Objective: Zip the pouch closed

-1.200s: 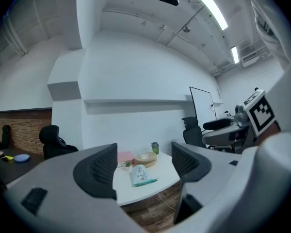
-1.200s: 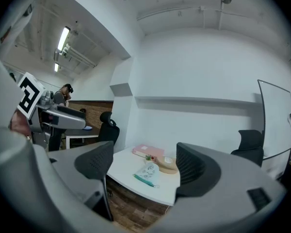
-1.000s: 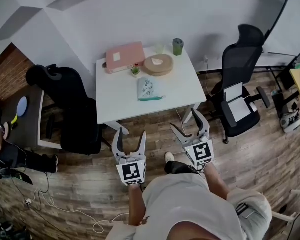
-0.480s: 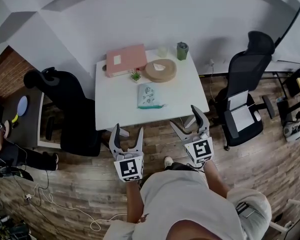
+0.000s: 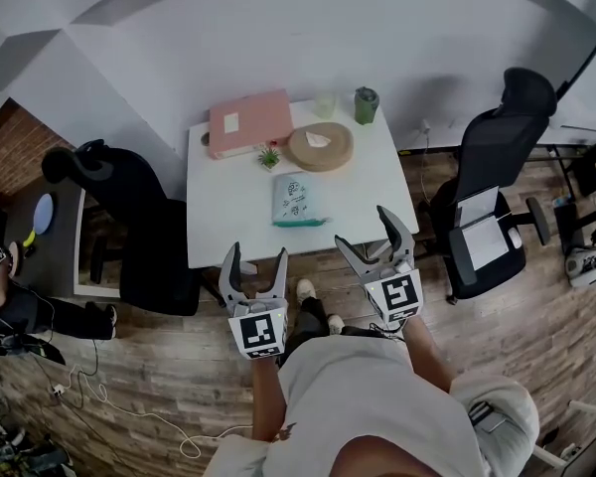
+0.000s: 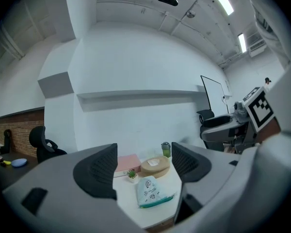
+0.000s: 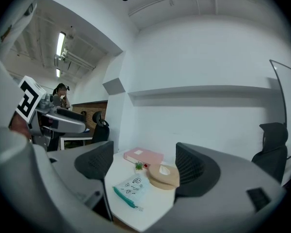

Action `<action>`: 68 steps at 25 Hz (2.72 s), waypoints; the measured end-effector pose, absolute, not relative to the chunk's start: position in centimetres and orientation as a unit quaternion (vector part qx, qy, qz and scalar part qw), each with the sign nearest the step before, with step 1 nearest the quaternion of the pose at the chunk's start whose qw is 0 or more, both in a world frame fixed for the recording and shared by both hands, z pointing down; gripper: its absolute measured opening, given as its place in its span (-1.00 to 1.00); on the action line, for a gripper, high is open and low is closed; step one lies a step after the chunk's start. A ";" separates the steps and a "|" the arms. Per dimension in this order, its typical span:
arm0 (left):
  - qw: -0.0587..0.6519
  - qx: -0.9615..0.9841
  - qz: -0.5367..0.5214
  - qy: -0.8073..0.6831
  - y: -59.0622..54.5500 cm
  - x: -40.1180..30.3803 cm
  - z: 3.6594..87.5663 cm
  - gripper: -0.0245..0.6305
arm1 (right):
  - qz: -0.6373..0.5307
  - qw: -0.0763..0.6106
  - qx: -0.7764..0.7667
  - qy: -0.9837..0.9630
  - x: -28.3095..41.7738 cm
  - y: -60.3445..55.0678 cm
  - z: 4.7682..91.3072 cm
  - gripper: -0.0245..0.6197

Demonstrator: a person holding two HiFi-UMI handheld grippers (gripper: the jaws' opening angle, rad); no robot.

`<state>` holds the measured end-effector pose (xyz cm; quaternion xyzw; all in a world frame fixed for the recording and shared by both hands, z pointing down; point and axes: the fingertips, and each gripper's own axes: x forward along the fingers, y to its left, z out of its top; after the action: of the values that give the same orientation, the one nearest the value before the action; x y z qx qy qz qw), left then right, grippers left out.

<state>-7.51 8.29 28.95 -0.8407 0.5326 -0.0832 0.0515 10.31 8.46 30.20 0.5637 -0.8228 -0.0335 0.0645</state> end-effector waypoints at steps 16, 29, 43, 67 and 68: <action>0.028 -0.866 -0.080 0.493 -2.8 -6.3 31.5 0.13 | -0.018 0.099 0.583 -0.806 10.5 -1.3 32.5 0.31; -0.029 -0.895 -0.111 0.432 -11.1 -5.5 38.4 0.12 | 0.018 0.172 0.586 -0.792 10.0 -8.4 38.2 0.21; -0.103 -0.900 -0.167 0.390 -12.2 -3.5 46.9 -0.03 | 0.064 0.279 0.521 -0.804 10.6 -9.7 46.9 0.05; -0.225 -0.819 -0.268 0.455 -3.6 2.7 59.6 -0.24 | 0.073 0.386 0.202 -0.897 10.9 -5.2 59.6 -0.26; -0.230 -0.816 -0.270 0.457 -3.3 2.8 60.1 -0.25 | 0.070 0.389 0.188 -0.899 10.8 -4.9 60.0 -0.28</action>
<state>2.81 -3.32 60.08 -0.8157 0.4571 -0.2700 -0.2298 10.79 -4.90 60.03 0.1881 -0.8990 0.0698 0.3892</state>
